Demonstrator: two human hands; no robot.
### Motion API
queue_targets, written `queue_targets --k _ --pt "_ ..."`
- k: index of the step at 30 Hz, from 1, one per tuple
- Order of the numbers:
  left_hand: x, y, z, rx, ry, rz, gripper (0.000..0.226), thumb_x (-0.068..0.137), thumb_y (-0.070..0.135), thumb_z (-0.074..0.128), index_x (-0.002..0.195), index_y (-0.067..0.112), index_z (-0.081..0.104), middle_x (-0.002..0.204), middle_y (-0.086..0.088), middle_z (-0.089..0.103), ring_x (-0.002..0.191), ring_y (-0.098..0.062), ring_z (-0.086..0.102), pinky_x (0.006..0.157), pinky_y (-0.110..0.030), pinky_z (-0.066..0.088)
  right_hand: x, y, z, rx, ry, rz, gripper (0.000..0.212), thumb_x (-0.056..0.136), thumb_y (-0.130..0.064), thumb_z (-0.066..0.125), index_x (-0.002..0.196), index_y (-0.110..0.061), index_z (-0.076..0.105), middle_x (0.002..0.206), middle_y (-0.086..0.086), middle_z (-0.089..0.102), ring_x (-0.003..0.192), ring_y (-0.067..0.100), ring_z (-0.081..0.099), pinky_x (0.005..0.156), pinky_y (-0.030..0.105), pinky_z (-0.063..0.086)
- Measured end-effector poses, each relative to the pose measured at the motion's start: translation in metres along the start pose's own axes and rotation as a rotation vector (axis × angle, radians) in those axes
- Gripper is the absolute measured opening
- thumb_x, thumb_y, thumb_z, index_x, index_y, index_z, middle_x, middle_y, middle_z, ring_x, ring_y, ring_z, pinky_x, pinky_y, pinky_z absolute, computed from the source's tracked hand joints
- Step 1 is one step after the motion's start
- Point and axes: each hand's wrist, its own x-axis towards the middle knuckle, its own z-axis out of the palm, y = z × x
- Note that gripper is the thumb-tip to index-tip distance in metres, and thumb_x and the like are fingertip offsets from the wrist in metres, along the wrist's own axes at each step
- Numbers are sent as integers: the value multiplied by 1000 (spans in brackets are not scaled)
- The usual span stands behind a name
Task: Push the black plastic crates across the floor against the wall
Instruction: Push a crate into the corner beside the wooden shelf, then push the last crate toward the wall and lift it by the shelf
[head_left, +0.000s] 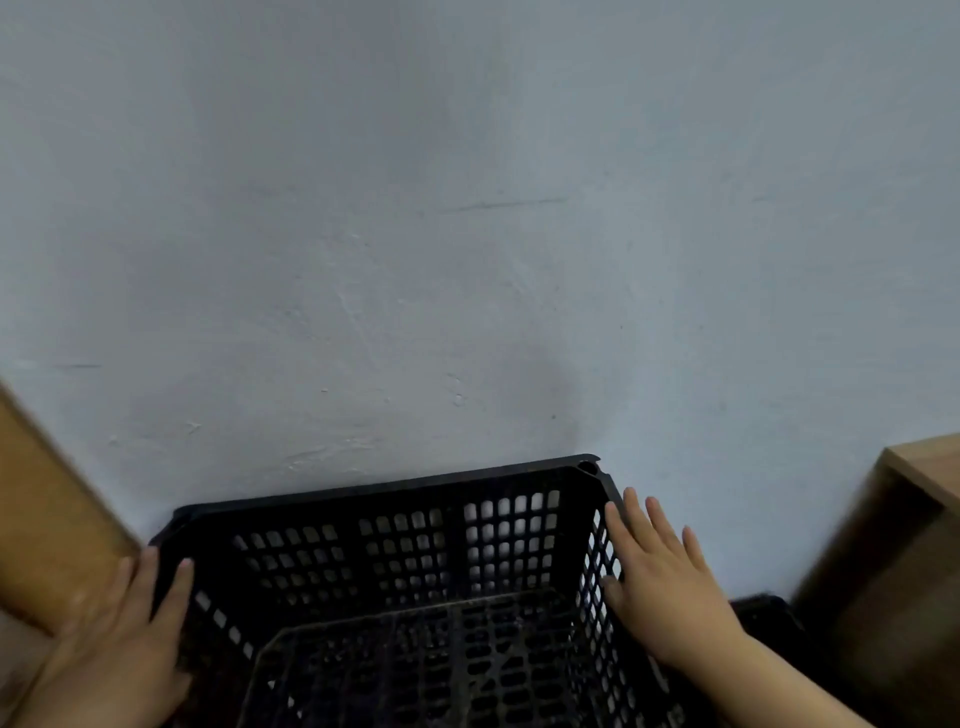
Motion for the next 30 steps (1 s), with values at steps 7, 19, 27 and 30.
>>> queue_targets --k 7,19,27,30 --pt "-45 178 -97 -122 222 85 92 82 46 50 145 23 -13 148 -3 -29 141 -20 -20 115 -45 -6 -8 130 -39 57 -107 190 65 97 -42 24 147 -21 -12 157 4 -21 145 22 -18 117 45 -2" --pt "-81 511 -69 -167 279 347 101 61 42 71 145 12 23 152 -21 22 139 -33 24 110 -37 -4 -51 420 27 -142 -307 205 69 96 -41 26 139 -18 -23 152 1 -26 132 15 -30 116 47 -9" --pt "-50 577 64 -113 94 203 89 86 43 47 145 20 -15 155 -9 -22 142 -23 -21 99 -34 -35 -49 454 178 -77 -523 170 69 96 -38 27 137 -22 -27 143 0 -35 131 16 -33 115 45 -11" --pt "-43 602 158 -94 25 200 90 86 41 48 139 19 -21 149 -6 -28 138 -19 -25 90 -31 -41 -46 463 250 -90 -591 190 73 95 -34 29 133 -21 -32 142 1 -39 133 17 -33 115 44 -10"
